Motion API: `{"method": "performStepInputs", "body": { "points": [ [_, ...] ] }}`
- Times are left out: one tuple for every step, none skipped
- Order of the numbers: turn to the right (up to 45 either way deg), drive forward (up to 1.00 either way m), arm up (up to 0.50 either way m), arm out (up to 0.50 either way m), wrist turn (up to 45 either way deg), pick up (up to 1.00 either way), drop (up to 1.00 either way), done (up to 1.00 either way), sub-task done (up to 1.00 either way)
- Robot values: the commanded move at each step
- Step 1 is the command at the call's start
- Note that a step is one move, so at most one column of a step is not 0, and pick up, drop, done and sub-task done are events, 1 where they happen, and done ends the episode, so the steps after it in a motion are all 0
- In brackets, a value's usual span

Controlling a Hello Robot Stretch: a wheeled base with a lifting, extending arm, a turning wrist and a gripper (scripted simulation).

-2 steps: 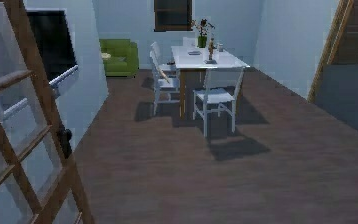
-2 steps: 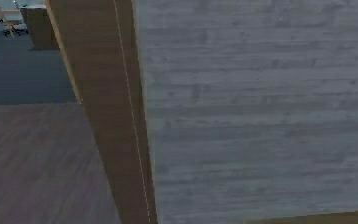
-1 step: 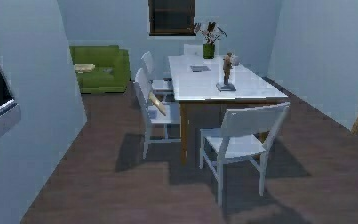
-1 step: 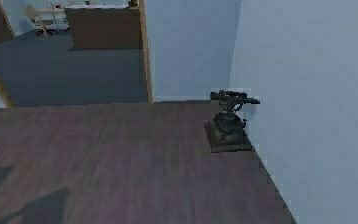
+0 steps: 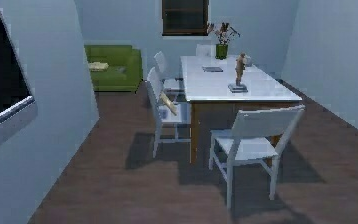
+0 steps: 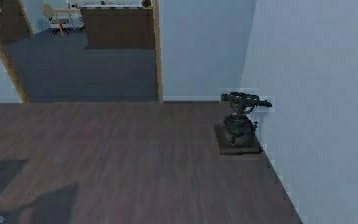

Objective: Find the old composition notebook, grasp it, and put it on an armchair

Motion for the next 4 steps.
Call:
{"method": "performStepInputs", "body": {
  "points": [
    [0.0, 1.0, 0.0, 0.0, 0.0, 0.0, 0.0, 0.0, 0.0],
    [-45.0, 0.0, 0.0, 0.0, 0.0, 0.0, 0.0, 0.0, 0.0],
    [-42.0, 0.0, 0.0, 0.0, 0.0, 0.0, 0.0, 0.0, 0.0],
    [45.0, 0.0, 0.0, 0.0, 0.0, 0.0, 0.0, 0.0, 0.0]
  ]
}}
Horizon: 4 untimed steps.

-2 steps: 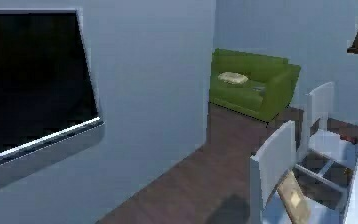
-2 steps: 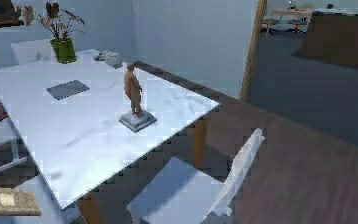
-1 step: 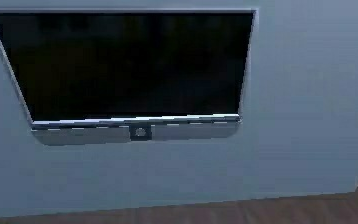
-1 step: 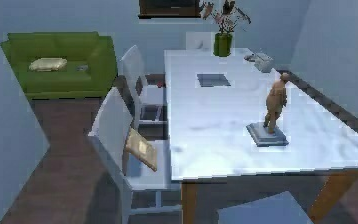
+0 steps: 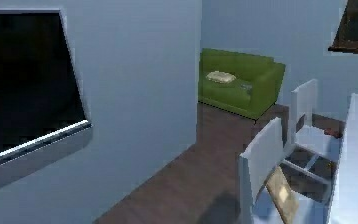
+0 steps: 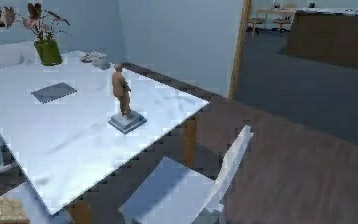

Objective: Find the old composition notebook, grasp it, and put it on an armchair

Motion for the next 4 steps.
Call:
{"method": "performStepInputs", "body": {
  "points": [
    [6.0, 0.0, 0.0, 0.0, 0.0, 0.0, 0.0, 0.0, 0.0],
    [0.0, 0.5, 0.0, 0.0, 0.0, 0.0, 0.0, 0.0, 0.0],
    [-24.0, 0.0, 0.0, 0.0, 0.0, 0.0, 0.0, 0.0, 0.0],
    [0.0, 0.0, 0.5, 0.0, 0.0, 0.0, 0.0, 0.0, 0.0]
  ]
}}
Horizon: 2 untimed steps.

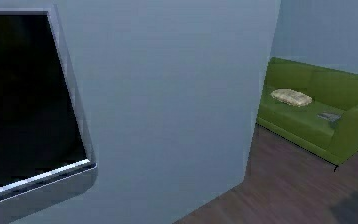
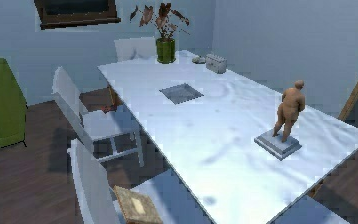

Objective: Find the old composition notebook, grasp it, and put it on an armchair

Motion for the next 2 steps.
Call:
{"method": "performStepInputs", "body": {
  "points": [
    [0.0, 0.0, 0.16, 0.0, 0.0, 0.0, 0.0, 0.0, 0.0],
    [0.0, 0.0, 0.0, 0.18, 0.0, 0.0, 0.0, 0.0, 0.0]
  ]
}}
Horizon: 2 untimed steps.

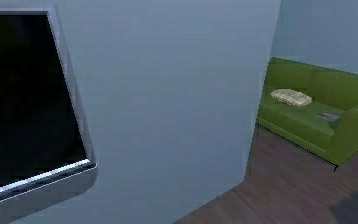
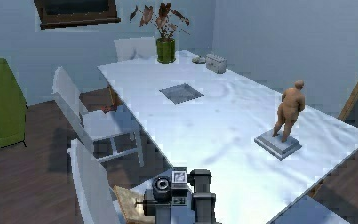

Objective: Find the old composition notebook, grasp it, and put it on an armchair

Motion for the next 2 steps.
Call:
{"method": "performStepInputs", "body": {
  "points": [
    [0.0, 0.0, 0.0, 0.0, 45.0, 0.0, 0.0, 0.0, 0.0],
    [0.0, 0.0, 0.0, 0.0, 45.0, 0.0, 0.0, 0.0, 0.0]
  ]
}}
